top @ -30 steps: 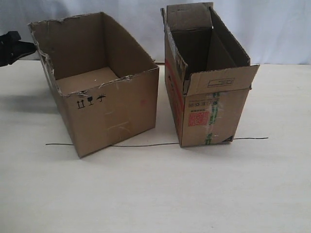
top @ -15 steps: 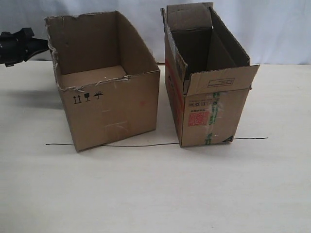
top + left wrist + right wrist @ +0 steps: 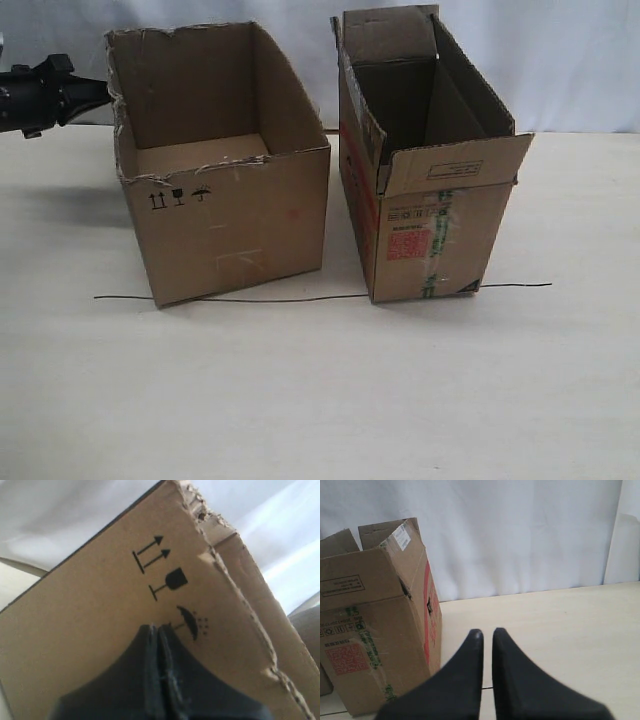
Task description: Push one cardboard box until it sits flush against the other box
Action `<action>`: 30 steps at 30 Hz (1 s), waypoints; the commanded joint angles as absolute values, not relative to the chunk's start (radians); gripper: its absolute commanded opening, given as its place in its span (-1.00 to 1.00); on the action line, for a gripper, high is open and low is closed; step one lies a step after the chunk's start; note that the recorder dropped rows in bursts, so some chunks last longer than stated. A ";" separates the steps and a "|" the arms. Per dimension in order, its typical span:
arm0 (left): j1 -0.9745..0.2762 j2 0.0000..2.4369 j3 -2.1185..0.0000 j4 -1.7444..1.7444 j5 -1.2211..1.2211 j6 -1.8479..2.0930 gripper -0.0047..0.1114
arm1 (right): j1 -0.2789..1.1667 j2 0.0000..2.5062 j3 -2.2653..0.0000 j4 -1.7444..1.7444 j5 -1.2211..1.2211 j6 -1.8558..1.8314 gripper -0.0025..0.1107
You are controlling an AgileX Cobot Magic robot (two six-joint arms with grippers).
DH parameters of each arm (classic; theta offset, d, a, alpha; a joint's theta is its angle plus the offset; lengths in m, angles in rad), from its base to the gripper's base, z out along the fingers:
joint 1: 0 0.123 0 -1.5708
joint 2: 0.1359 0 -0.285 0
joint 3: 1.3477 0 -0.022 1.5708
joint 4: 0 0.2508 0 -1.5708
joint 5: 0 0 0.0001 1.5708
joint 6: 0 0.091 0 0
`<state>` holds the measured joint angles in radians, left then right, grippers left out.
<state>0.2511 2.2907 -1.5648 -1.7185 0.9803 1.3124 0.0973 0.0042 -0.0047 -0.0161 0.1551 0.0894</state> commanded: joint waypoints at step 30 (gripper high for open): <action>0.243 2.281 -1.572 -1.552 1.165 1.199 -0.92 | 0.095 0.000 0.000 -0.014 0.159 0.091 -0.87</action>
